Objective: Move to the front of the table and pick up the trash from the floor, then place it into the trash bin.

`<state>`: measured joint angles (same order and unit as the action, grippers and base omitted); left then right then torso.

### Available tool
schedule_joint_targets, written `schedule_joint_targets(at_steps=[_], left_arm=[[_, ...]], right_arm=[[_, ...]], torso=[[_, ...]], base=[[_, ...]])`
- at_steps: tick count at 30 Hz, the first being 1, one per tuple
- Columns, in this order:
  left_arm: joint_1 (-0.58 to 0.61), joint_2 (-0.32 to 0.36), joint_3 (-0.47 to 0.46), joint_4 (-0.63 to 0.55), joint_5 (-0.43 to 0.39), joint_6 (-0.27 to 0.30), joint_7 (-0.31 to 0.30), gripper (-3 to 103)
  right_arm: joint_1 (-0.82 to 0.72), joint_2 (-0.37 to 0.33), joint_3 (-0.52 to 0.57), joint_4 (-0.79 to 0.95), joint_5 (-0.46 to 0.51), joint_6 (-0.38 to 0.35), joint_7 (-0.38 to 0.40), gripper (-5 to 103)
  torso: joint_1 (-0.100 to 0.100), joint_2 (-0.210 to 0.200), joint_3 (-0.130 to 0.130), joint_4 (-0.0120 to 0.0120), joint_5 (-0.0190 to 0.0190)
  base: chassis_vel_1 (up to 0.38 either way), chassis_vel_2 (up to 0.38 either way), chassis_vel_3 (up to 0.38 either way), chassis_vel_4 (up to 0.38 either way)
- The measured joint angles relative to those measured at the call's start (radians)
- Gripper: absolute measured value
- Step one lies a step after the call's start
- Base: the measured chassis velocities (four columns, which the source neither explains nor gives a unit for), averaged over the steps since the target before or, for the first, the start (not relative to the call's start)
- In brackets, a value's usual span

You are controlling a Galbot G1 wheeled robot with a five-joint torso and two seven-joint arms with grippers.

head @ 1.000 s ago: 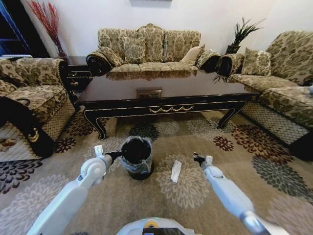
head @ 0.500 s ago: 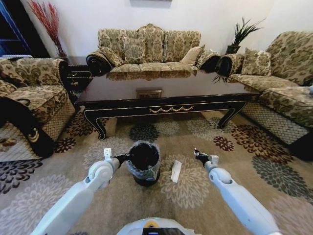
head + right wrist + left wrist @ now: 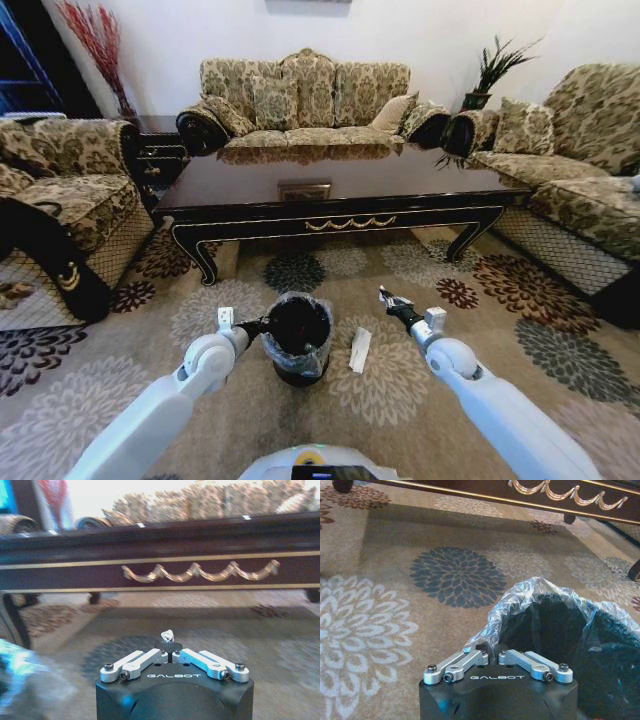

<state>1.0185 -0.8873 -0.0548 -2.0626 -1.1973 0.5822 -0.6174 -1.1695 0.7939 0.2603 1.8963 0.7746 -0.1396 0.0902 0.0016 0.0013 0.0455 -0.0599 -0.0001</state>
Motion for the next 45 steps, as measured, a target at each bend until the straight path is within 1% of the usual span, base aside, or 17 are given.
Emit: schedule_joint_targets(at_steps=[7,12,13,16,18,21,29,30,31,32,33,34,38,39,41,43,45], left_arm=[[-0.021,-0.017,0.022,-0.001,-0.001,0.004,-0.009,4],[-0.042,-0.018,0.056,-0.007,0.000,0.007,-0.020,4],[-0.042,-0.018,0.056,-0.007,0.000,0.007,-0.020,4],[-0.044,-0.024,0.063,-0.036,-0.022,0.017,-0.040,4],[-0.044,-0.024,0.064,-0.039,-0.022,0.018,-0.040,4],[-0.043,-0.030,0.072,-0.047,-0.016,0.023,-0.041,4],[-0.035,-0.031,0.080,-0.053,-0.002,0.026,-0.042,4],[-0.035,-0.033,0.083,-0.053,-0.002,0.026,-0.042,4],[-0.036,-0.037,0.085,-0.053,-0.001,0.026,-0.042,4],[-0.036,-0.039,0.087,-0.052,-0.001,0.026,-0.042,4],[-0.037,-0.041,0.087,-0.049,0.004,0.027,-0.038,4],[-0.037,-0.041,0.087,-0.049,0.004,0.027,-0.038,4],[-0.049,-0.051,0.078,-0.040,0.004,0.028,-0.037,4],[-0.049,-0.051,0.078,-0.040,0.004,0.028,-0.037,4],[-0.052,-0.045,0.076,-0.040,0.000,0.028,-0.038,4],[-0.052,-0.043,0.076,-0.041,-0.002,0.028,-0.038,4],[-0.043,-0.040,0.074,-0.041,-0.003,0.028,-0.038,4]], right_arm=[[-0.082,-0.010,0.008,0.132,-0.011,-0.007,-0.001,0],[-0.177,-0.011,-0.013,0.245,-0.116,-0.006,-0.041,0],[-0.177,-0.011,-0.013,0.245,-0.116,-0.006,-0.041,0],[-0.216,0.000,-0.032,0.296,-0.161,-0.005,-0.067,0],[-0.219,0.002,-0.034,0.300,-0.166,-0.005,-0.070,0],[-0.234,0.007,-0.048,0.309,-0.200,-0.005,-0.087,0],[-0.238,-0.002,-0.055,0.315,-0.214,-0.006,-0.102,0],[-0.241,-0.001,-0.055,0.314,-0.216,-0.008,-0.103,-3],[-0.248,0.002,-0.055,0.314,-0.218,-0.010,-0.108,1],[-0.254,0.004,-0.054,0.314,-0.220,-0.011,-0.113,1],[-0.261,0.006,-0.053,0.315,-0.226,-0.011,-0.118,7],[-0.261,0.006,-0.053,0.315,-0.226,-0.011,-0.118,7],[-0.271,0.011,-0.047,0.317,-0.241,-0.011,-0.122,28],[-0.271,0.011,-0.047,0.317,-0.241,-0.011,-0.122,28],[-0.271,0.011,-0.043,0.317,-0.240,-0.012,-0.122,38],[-0.271,0.011,-0.042,0.317,-0.239,-0.013,-0.122,38],[-0.270,0.012,-0.040,0.319,-0.236,-0.014,-0.120,50]], torso=[[0.000,0.000,0.000,-0.0003,0.0000],[0.000,0.000,0.000,-0.0003,0.0001],[0.000,0.000,0.000,-0.0003,0.0001],[0.000,0.000,0.000,-0.0002,0.0001],[0.000,0.000,0.000,-0.0002,0.0001],[0.000,0.000,0.000,-0.0003,0.0000],[0.000,0.000,0.000,0.0001,0.0002],[0.000,0.000,0.000,0.0000,0.0001],[0.000,0.000,0.000,-0.0001,0.0001],[0.000,0.000,0.000,-0.0002,0.0001],[0.000,0.000,0.000,-0.0004,0.0001],[0.000,0.000,0.000,-0.0004,0.0001],[0.000,0.000,0.000,-0.0003,0.0001],[0.000,0.000,0.000,-0.0003,0.0001],[0.000,0.000,0.000,-0.0002,0.0001],[0.000,0.000,0.000,-0.0001,0.0001],[0.000,0.000,0.000,-0.0002,0.0001]], base=[[0.000,0.000,0.000,0.000],[0.000,0.000,0.000,0.000],[0.000,0.000,0.000,0.000],[0.000,0.000,0.000,0.000],[0.000,0.000,0.000,0.000],[0.000,0.000,0.000,0.000],[0.000,0.000,0.000,0.000],[0.000,0.000,0.000,0.000],[0.000,0.000,0.000,0.000],[0.000,0.000,0.000,0.000],[0.000,0.000,0.000,0.000],[0.000,0.000,0.000,0.000],[0.000,0.000,0.000,0.000],[0.000,0.000,0.000,0.000],[0.000,0.000,0.000,0.000],[0.000,0.000,0.000,0.000],[0.000,0.000,0.000,0.000]])
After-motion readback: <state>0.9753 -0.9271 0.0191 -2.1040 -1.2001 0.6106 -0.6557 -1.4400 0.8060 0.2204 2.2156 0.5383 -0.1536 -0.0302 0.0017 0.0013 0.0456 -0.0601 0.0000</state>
